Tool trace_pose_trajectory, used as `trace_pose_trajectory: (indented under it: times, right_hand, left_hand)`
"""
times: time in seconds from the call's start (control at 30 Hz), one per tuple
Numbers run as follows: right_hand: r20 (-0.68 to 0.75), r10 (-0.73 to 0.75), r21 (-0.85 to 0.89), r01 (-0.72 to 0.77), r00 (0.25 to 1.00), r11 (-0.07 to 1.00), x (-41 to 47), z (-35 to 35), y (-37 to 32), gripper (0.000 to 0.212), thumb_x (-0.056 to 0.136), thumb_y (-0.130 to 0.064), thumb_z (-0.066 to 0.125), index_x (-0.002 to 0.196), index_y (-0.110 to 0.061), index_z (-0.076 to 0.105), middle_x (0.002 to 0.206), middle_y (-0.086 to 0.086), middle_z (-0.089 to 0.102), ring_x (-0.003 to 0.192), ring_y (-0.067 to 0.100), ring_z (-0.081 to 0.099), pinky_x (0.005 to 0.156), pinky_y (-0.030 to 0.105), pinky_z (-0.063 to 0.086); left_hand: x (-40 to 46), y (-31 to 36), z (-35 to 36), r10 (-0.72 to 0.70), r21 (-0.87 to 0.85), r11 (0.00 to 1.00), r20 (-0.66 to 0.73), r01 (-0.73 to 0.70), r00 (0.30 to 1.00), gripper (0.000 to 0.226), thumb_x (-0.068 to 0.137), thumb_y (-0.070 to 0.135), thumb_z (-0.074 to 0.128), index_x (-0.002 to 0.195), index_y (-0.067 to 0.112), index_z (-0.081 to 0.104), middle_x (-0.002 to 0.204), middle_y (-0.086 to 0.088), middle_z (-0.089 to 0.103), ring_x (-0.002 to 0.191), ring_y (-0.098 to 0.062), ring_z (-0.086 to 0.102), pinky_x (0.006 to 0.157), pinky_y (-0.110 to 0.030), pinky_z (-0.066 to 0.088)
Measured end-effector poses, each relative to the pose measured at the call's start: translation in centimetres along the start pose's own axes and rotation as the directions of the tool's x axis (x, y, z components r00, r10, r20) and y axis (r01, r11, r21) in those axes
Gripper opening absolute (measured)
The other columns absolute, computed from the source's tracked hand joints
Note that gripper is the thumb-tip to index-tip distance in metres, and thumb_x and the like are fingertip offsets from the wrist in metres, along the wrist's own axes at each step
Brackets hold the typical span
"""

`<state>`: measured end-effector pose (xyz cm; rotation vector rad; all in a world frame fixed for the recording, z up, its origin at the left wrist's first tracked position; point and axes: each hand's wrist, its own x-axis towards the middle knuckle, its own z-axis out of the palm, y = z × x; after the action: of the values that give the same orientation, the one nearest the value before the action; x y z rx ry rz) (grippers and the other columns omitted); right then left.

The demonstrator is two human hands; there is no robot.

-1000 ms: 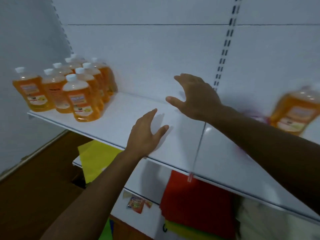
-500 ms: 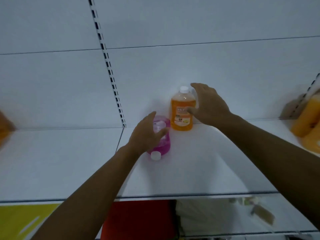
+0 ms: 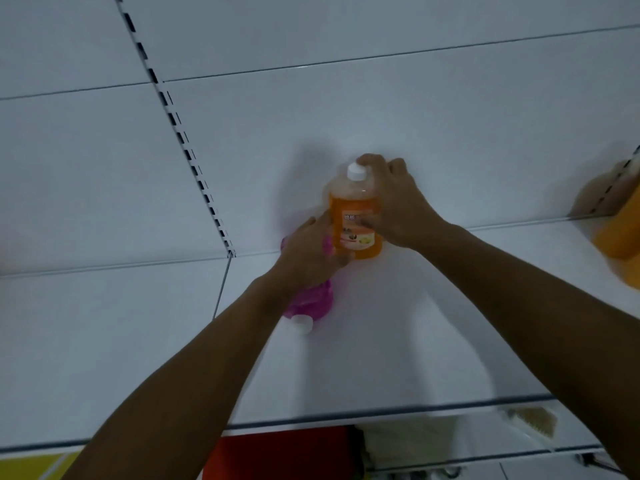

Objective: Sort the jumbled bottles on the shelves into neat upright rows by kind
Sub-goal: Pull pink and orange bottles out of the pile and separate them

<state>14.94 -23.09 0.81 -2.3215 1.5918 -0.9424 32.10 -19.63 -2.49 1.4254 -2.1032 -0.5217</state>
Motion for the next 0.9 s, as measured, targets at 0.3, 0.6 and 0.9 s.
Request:
trace_pose_trajectory:
  times: [0.3, 0.6, 0.9]
  right_hand:
    - [0.064, -0.076, 0.054, 0.073, 0.995, 0.996, -2.1, -1.8, -0.2, 0.066, 0.071, -0.021, 0.083, 0.122, -0.022, 0.04, 0.1, -0.001, 0.055, 0.087, 0.022, 0.058, 0.061, 0.021, 0.043]
    - [0.045, -0.049, 0.151, 0.042, 0.998, 0.988, -7.4, -7.0, -0.7, 0.057, 0.076, -0.024, 0.08, 0.122, -0.018, 0.047, 0.108, -0.002, 0.058, 0.09, 0.015, 0.055, 0.067, 0.014, 0.043]
    - [0.02, 0.122, 0.082, -0.123, 0.992, 0.989, -14.0, -11.2, -0.2, 0.055, 0.08, -0.03, 0.076, 0.125, -0.023, 0.045, 0.113, -0.003, 0.058, 0.097, 0.012, 0.056, 0.077, 0.022, 0.051]
  left_hand:
    - [-2.8, 1.3, 0.0, 0.079, 0.01, 0.997, -0.058, -0.078, 0.995, 0.052, 0.086, 0.022, 0.071, 0.134, 0.018, 0.052, 0.124, 0.0, 0.062, 0.101, -0.004, 0.048, 0.103, -0.026, 0.033]
    - [-4.1, 4.1, 2.6, 0.039, -0.163, 0.986, -0.024, -0.042, 0.999, 0.073, 0.078, 0.029, 0.079, 0.14, 0.021, 0.04, 0.131, 0.01, 0.053, 0.115, -0.002, 0.047, 0.095, -0.022, 0.037]
    - [-3.5, 7.2, 6.9, 0.245, -0.339, 0.924, 0.171, -0.177, 0.954, 0.049, 0.082, 0.03, 0.074, 0.125, 0.02, 0.054, 0.119, 0.007, 0.064, 0.102, -0.009, 0.061, 0.087, -0.027, 0.053]
